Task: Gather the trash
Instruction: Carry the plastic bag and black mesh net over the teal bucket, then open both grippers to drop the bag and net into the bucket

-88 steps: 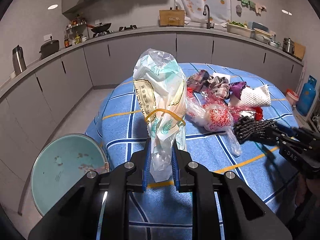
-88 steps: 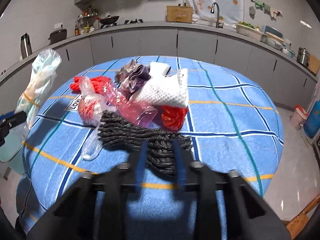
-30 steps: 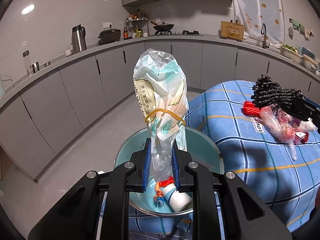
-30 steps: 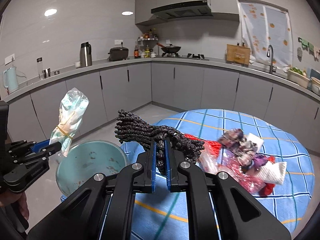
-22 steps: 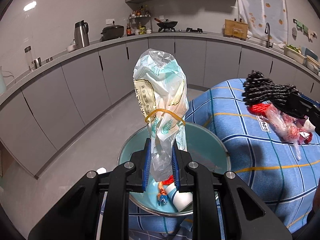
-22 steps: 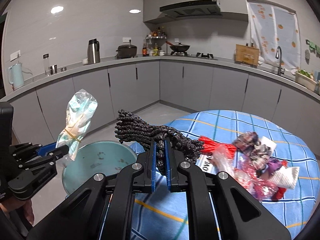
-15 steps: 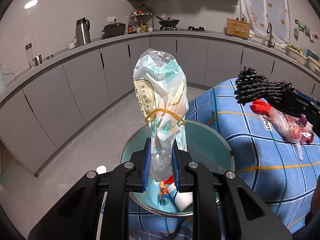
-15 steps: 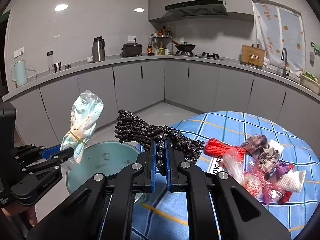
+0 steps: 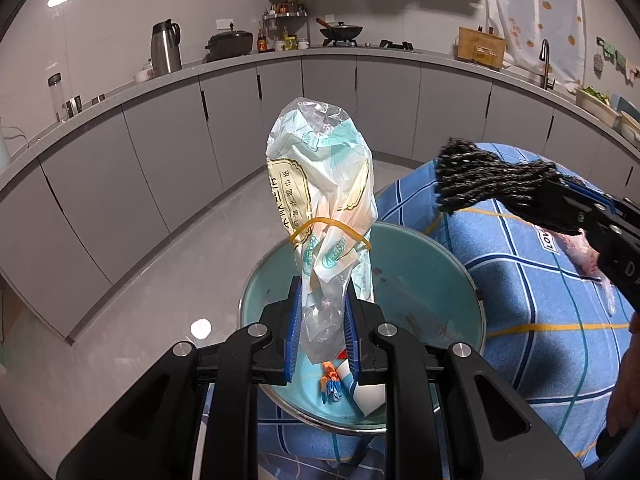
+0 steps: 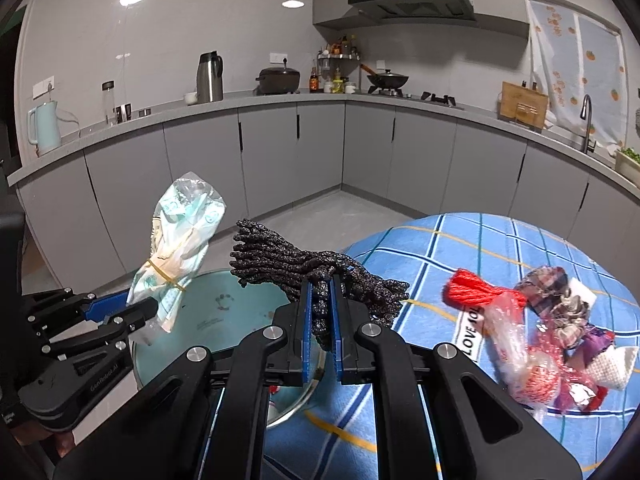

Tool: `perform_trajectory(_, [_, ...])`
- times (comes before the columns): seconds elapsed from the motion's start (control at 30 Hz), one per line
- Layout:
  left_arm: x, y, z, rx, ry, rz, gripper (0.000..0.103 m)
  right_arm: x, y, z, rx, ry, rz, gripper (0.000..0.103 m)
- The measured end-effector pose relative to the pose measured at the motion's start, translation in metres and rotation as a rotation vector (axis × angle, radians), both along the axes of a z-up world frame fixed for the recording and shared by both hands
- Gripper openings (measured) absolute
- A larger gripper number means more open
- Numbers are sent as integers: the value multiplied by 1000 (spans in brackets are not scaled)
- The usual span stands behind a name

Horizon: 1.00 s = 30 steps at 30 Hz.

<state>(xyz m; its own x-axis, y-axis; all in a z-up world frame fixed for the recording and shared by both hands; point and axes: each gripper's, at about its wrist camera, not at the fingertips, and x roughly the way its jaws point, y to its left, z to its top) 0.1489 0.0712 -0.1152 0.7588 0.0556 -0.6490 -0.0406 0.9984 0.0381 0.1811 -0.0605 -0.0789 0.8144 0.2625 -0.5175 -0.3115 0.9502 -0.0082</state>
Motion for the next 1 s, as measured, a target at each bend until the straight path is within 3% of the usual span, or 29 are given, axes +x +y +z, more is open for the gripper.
perform_trajectory(0.67, [12,8,-22,-3,58,3,23,19,29,-47,-27,99,69,11])
perform_trajectory(0.87, [12,7,-23,2,59,2,25,19,23,-48,-9,96,68,35])
perform_trajectory(1.0, [12,7,-25,6,63,3,29,18,21,-49,-5,99,71,36])
